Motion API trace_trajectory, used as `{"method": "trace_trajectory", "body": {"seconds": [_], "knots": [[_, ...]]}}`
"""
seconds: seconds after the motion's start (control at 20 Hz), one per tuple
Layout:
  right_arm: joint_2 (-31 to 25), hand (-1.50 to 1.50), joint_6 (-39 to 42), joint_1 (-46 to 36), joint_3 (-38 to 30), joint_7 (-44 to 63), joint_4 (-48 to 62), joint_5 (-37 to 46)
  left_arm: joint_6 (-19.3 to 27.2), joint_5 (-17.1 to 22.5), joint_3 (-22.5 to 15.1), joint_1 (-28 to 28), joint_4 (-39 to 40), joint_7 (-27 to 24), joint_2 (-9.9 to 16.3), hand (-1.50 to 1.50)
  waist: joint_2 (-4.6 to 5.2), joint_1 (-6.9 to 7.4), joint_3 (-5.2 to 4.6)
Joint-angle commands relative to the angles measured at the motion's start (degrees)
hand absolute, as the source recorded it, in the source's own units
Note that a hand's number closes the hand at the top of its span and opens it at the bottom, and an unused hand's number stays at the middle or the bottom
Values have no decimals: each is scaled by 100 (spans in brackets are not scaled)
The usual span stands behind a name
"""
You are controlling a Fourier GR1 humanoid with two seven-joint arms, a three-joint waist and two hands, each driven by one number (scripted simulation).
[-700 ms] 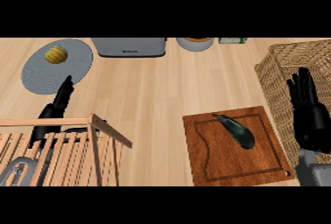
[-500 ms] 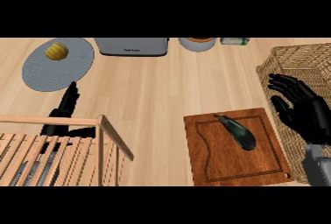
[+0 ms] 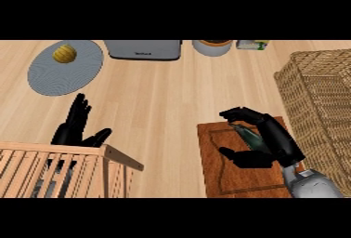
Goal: Pick the eggplant from the cutting board and place it in the basket
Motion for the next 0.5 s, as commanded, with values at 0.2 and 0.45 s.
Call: {"method": "trace_trajectory", "body": {"seconds": [0.2,0.45], "knots": [[-784,-150,-986,-854,130,2337,-199,2244,-88,119,-52,-96,-404,25,-133,0,-137,-112,67],[-1687,-150,565,-1727,391,3953,-260,2576,47,7,-136,-229,-353,-20,-318,0,-120,-56,64]]}}
